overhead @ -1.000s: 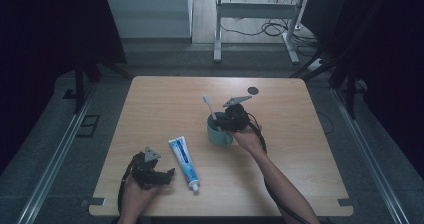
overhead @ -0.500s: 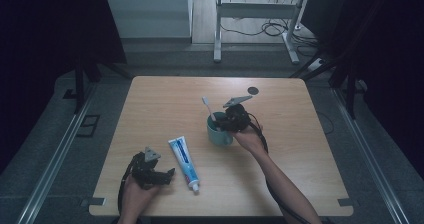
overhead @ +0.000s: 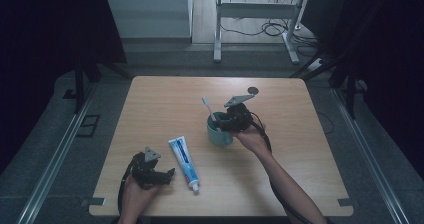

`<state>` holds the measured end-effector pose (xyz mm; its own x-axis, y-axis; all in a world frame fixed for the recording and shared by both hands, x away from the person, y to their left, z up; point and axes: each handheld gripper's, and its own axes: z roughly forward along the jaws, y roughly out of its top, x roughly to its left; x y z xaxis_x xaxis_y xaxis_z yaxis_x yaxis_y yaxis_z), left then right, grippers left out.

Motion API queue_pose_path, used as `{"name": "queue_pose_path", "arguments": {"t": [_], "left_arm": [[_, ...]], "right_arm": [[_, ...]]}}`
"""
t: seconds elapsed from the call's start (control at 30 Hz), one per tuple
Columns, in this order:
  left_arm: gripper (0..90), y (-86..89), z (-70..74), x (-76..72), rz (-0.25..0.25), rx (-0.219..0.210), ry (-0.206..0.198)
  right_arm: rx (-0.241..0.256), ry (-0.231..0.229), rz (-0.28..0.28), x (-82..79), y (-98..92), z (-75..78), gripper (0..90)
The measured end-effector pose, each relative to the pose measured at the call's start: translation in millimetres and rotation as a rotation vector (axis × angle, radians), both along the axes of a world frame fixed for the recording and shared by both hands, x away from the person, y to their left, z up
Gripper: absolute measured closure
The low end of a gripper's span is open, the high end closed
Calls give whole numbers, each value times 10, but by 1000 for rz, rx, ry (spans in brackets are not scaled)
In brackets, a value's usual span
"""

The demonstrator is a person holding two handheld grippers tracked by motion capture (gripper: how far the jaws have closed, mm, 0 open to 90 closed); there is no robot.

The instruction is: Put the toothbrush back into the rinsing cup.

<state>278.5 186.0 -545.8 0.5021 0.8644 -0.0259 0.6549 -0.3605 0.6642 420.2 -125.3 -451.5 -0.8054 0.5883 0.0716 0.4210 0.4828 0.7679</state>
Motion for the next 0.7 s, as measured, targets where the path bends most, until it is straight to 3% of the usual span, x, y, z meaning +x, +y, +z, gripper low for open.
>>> {"name": "queue_pose_path", "arguments": {"t": [0.2, 0.7], "left_arm": [[6, 0, 0, 0, 0, 0, 0], [6, 0, 0, 0, 1, 0, 0]], "right_arm": [[-2, -22, 6, -45, -26, 43, 460], [18, -21, 11, -156, -169, 84, 338]]}}
